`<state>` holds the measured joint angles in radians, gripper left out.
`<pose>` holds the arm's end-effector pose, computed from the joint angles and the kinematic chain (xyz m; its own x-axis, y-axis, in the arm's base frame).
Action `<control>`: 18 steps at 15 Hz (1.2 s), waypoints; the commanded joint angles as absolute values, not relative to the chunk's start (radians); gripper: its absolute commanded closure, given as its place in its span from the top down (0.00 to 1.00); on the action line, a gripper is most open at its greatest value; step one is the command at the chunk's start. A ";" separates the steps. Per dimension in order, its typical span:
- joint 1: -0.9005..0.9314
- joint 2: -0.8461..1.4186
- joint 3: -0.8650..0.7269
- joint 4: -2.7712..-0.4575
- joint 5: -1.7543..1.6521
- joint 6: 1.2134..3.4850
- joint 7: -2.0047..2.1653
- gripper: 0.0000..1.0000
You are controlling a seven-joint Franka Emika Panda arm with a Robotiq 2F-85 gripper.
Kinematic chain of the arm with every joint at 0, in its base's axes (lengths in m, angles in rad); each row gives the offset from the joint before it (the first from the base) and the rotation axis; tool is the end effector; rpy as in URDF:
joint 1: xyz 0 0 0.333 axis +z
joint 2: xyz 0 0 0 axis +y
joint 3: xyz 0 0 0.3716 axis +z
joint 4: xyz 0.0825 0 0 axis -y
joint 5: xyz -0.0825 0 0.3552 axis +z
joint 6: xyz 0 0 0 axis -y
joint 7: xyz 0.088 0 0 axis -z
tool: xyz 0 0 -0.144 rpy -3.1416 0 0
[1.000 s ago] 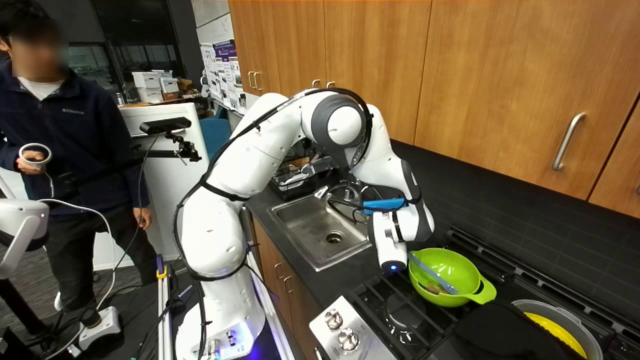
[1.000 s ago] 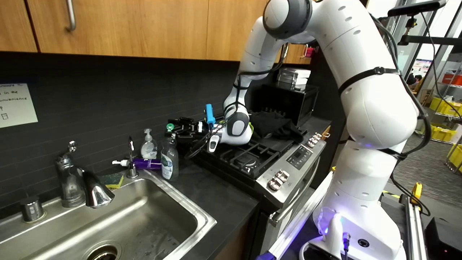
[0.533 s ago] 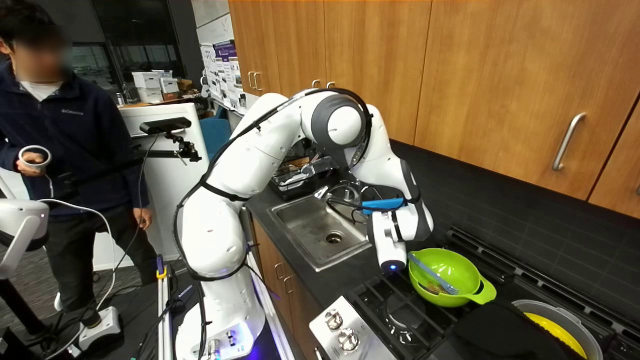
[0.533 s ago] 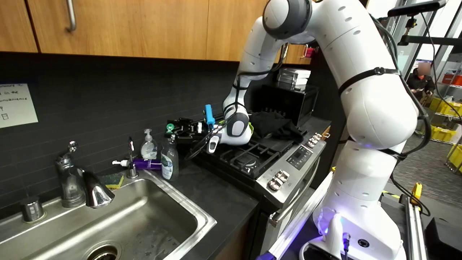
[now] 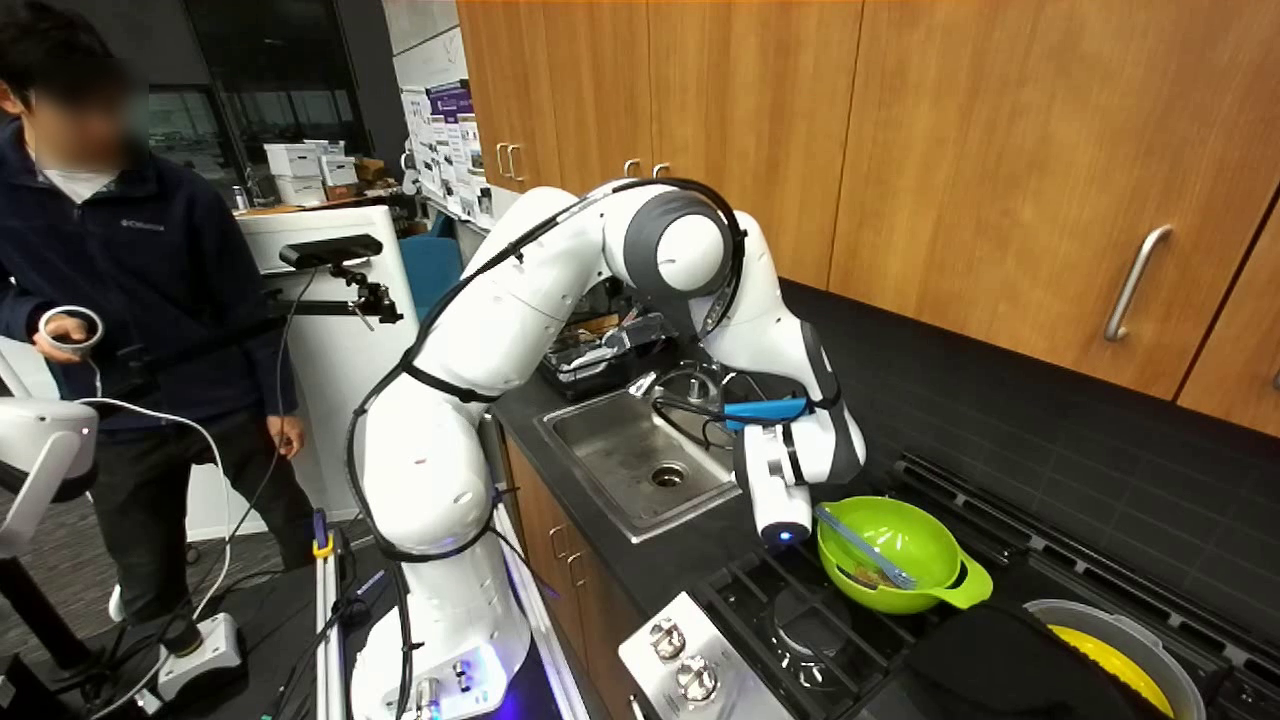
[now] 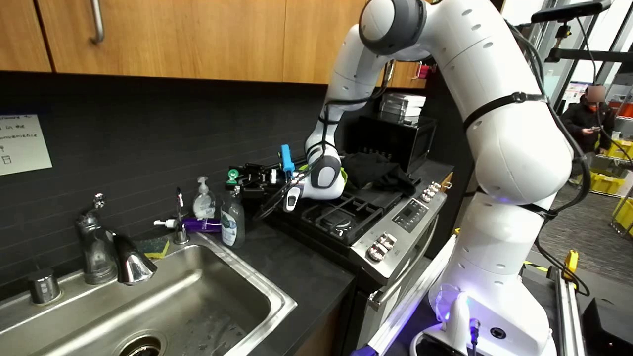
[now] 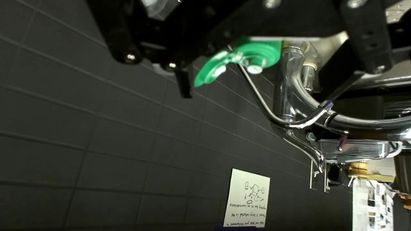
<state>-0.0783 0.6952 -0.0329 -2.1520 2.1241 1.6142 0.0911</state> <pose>0.5901 0.0552 0.1785 0.1911 -0.0295 -0.9811 -0.7766 0.6068 -0.1695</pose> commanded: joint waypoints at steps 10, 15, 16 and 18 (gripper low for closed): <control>-0.076 0.774 -0.037 -2.051 2.094 1.631 0.197 1.00; -0.085 0.804 -0.033 -2.033 2.087 1.609 0.208 1.00; -0.086 0.807 -0.032 -2.034 2.085 1.607 0.208 1.00; -0.087 0.815 -0.031 -2.031 2.084 1.602 0.210 1.00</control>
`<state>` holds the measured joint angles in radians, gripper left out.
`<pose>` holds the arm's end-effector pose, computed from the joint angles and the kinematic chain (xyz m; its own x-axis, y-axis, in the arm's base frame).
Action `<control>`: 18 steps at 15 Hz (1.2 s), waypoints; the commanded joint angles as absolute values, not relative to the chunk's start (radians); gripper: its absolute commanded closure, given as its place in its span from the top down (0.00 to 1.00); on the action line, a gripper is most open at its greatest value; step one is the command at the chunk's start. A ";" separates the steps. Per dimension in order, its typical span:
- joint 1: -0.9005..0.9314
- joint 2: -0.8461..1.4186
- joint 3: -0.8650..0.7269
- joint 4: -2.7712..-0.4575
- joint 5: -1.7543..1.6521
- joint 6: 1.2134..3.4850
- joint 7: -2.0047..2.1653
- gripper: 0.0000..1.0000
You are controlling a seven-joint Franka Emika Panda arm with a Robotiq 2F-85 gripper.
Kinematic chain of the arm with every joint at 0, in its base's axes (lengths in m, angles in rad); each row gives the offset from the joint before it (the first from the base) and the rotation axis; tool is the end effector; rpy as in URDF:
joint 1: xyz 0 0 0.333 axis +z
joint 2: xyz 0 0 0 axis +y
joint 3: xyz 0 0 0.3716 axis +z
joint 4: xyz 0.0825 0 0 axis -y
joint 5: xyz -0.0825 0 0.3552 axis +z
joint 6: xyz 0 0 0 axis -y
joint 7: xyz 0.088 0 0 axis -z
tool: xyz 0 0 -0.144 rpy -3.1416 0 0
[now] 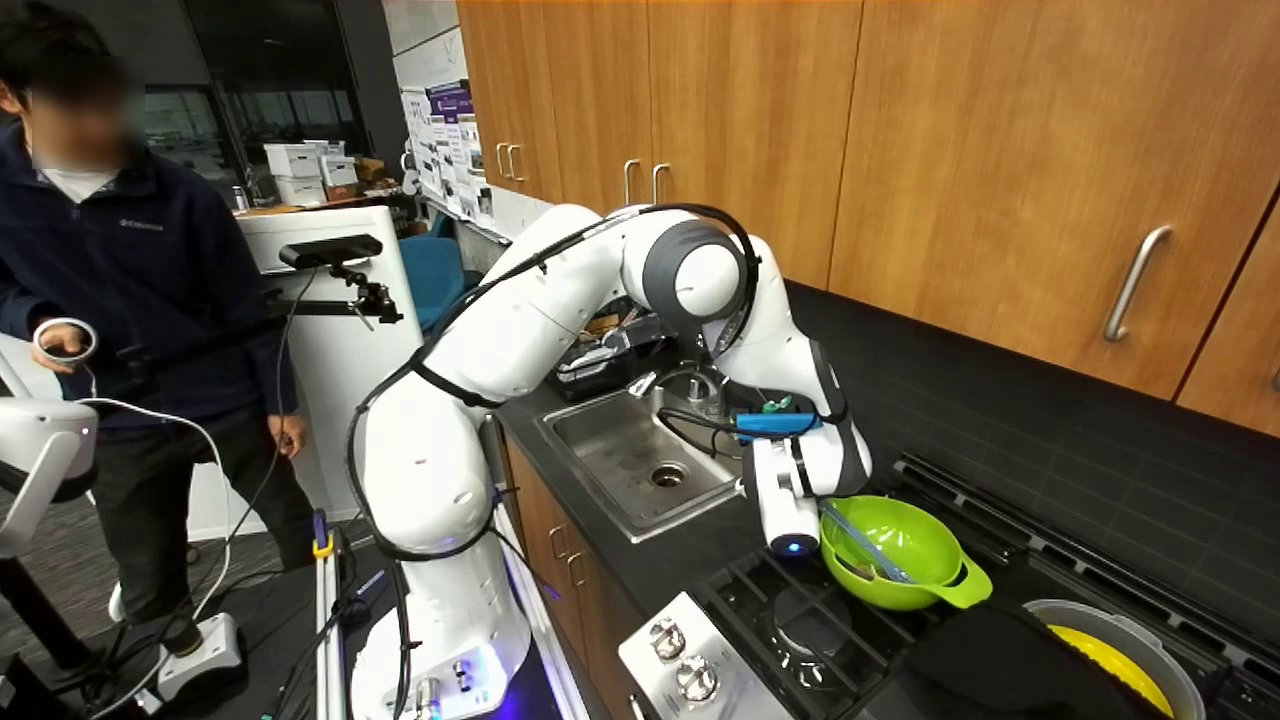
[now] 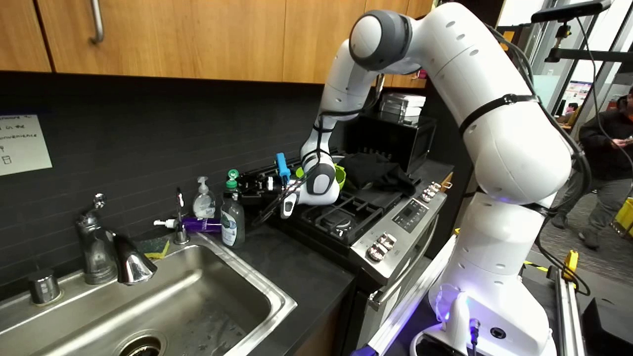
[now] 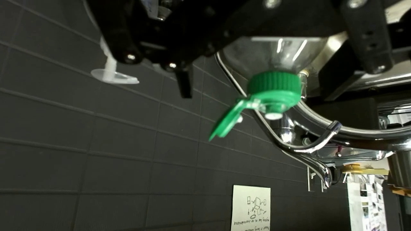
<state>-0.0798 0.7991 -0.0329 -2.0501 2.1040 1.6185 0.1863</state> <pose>0.6093 0.0536 0.1438 0.1102 0.0192 -0.9937 -0.8030 0.5909 -0.0777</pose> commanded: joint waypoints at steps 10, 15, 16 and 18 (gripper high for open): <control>-0.086 0.849 -0.029 -1.994 2.078 1.595 0.238 1.00; -0.084 0.867 -0.026 -1.976 2.077 1.595 0.244 1.00; -0.083 0.870 -0.025 -1.972 2.077 1.599 0.245 1.00; -0.079 0.878 -0.023 -1.963 2.075 1.604 0.249 1.00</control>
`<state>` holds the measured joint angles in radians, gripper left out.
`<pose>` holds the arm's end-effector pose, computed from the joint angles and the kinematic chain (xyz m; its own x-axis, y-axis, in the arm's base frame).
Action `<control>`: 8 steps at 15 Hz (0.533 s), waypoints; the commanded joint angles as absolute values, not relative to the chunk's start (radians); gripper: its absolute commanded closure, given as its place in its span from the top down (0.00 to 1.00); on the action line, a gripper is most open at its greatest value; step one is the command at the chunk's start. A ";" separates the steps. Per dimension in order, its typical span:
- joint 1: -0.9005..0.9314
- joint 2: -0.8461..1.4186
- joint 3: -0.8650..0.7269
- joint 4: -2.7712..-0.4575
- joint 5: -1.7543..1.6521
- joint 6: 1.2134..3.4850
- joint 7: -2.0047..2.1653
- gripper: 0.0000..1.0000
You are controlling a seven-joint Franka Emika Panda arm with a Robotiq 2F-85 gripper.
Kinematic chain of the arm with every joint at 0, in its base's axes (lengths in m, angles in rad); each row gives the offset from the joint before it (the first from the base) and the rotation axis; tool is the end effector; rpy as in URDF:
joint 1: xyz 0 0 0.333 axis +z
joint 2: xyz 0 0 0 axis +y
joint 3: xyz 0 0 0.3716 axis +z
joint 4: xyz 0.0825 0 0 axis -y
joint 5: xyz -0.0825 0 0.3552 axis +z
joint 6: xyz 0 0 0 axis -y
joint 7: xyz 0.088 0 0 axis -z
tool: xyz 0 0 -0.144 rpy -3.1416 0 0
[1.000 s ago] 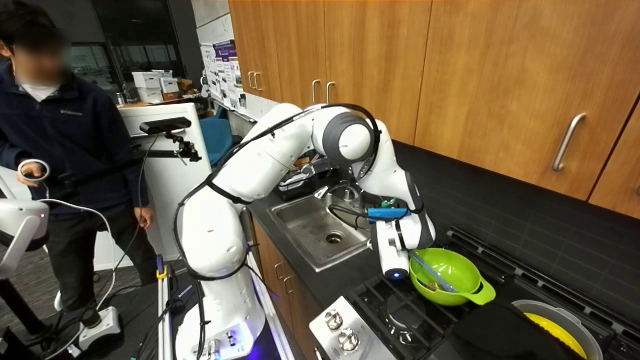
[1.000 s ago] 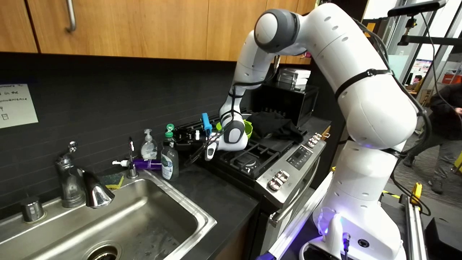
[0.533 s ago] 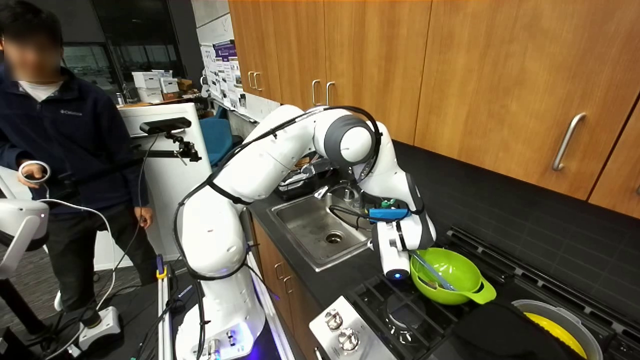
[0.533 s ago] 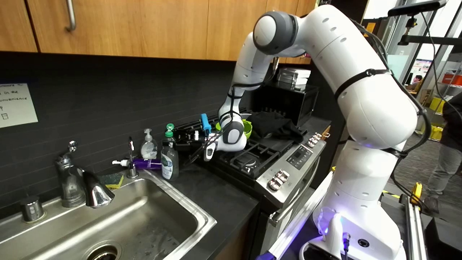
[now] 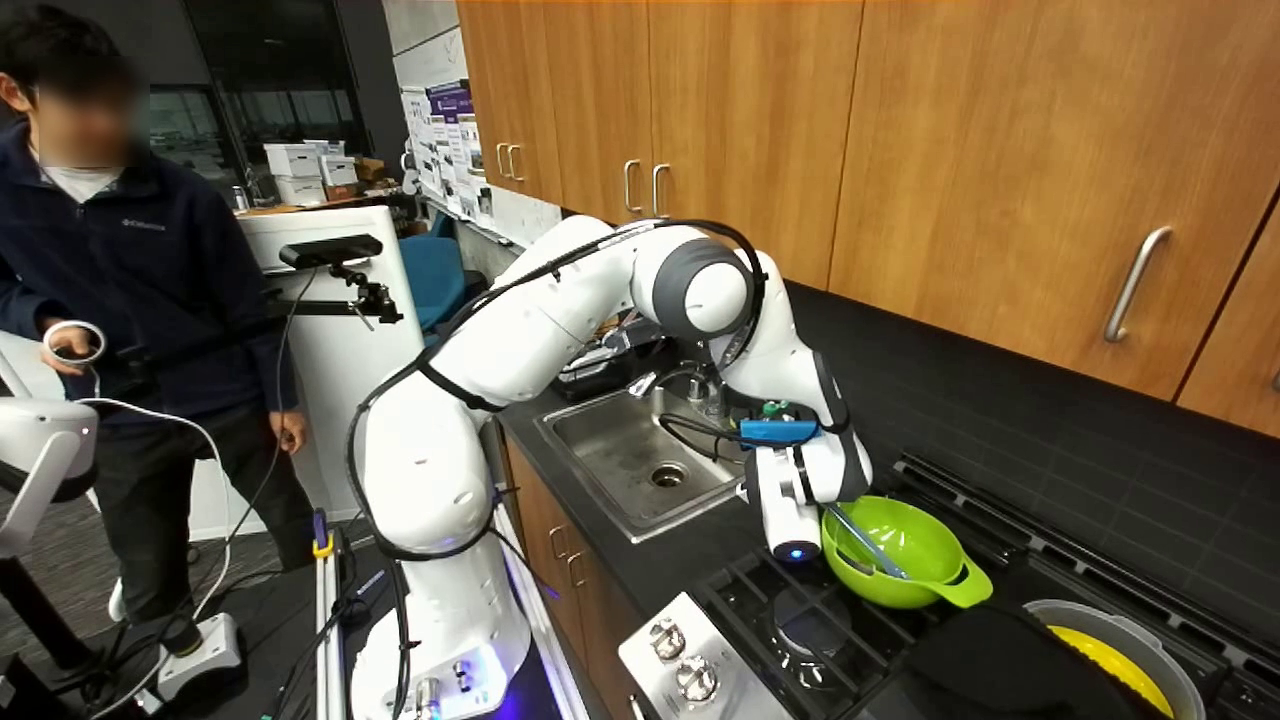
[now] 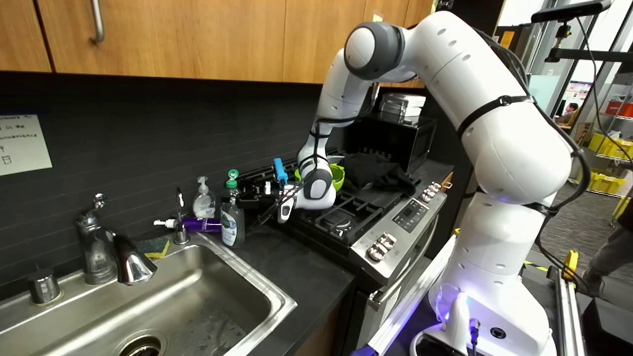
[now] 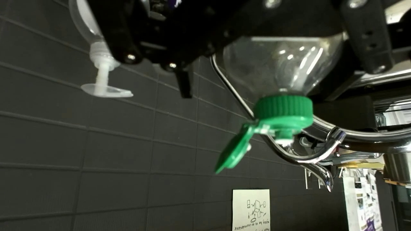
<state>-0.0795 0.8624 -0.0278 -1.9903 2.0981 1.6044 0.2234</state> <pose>0.6191 0.0574 0.1240 0.0842 0.0542 -0.9950 -0.8148 0.5786 -0.0374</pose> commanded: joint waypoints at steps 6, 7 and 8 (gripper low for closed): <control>-0.077 0.891 -0.016 -1.952 2.069 1.608 0.251 0.73; -0.078 0.892 -0.015 -1.951 2.070 1.607 0.249 0.73; -0.079 0.894 -0.015 -1.950 2.070 1.606 0.249 0.69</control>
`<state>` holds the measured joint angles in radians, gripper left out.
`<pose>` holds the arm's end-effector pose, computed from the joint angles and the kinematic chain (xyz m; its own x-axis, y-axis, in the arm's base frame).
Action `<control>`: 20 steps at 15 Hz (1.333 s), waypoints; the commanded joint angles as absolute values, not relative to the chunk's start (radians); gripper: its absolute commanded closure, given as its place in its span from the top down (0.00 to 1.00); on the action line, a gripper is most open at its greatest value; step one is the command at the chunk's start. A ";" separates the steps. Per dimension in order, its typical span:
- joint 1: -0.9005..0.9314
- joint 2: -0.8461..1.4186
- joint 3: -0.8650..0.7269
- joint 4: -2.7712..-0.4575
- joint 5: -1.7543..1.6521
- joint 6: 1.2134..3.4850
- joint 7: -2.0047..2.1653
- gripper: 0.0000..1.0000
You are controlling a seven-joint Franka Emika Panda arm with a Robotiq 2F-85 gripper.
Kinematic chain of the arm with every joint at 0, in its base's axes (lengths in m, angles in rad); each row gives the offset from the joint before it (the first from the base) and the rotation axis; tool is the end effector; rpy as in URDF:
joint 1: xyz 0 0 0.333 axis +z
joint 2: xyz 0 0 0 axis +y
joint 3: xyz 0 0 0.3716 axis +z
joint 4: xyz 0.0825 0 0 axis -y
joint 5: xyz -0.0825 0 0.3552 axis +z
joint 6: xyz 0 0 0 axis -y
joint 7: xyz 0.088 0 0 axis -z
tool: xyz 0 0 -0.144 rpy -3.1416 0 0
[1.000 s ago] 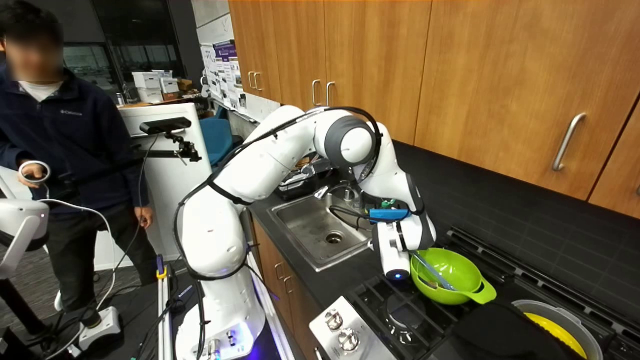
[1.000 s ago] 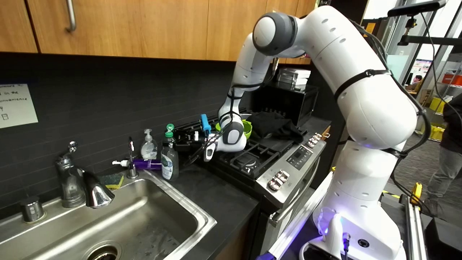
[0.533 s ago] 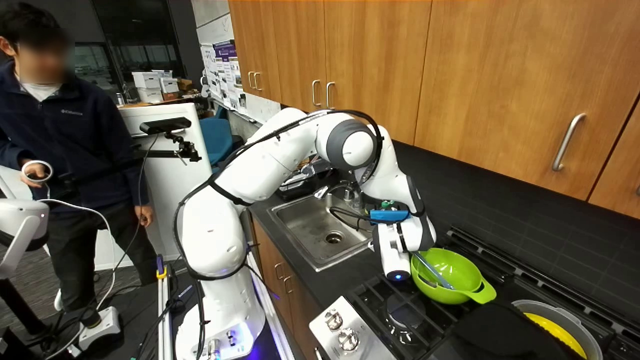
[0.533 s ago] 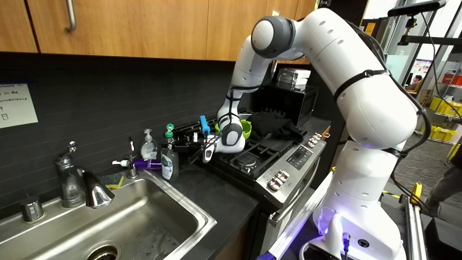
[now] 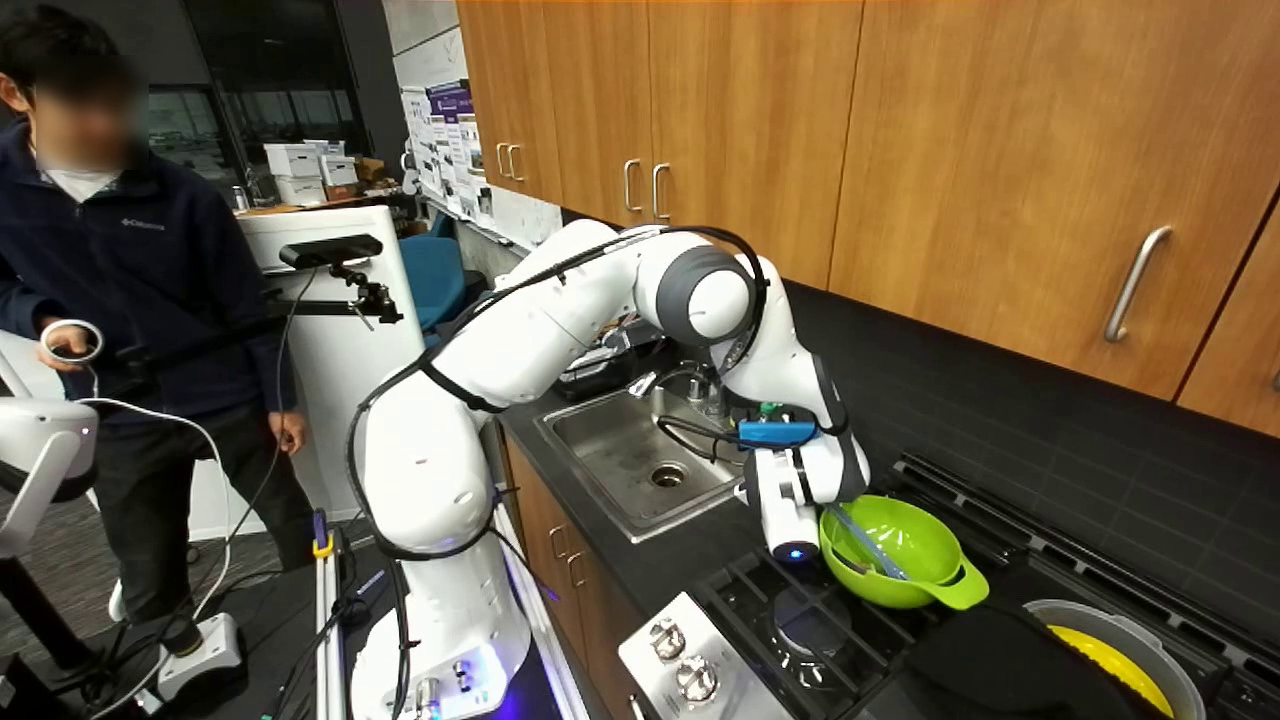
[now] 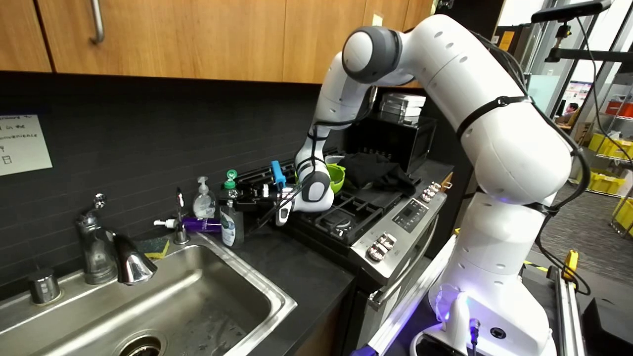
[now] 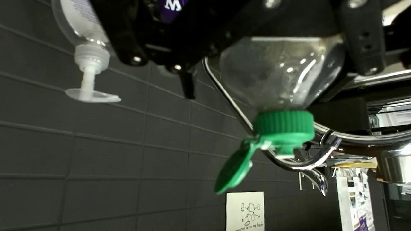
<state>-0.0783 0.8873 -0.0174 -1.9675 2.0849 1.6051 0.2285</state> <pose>0.6208 0.0647 0.1153 0.0764 0.0623 -0.9951 -0.8271 0.5614 -0.0283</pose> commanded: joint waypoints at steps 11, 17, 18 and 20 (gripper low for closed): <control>-0.081 0.864 -0.024 -1.980 2.065 1.608 0.227 0.43; -0.077 0.809 -0.034 -2.050 2.058 1.614 0.175 0.43; -0.076 0.799 -0.036 -2.063 2.058 1.617 0.165 0.43; -0.073 0.783 -0.042 -2.085 2.046 1.622 0.155 0.43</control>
<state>-0.0803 0.8584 -0.0295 -2.0153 2.0690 1.6077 0.1703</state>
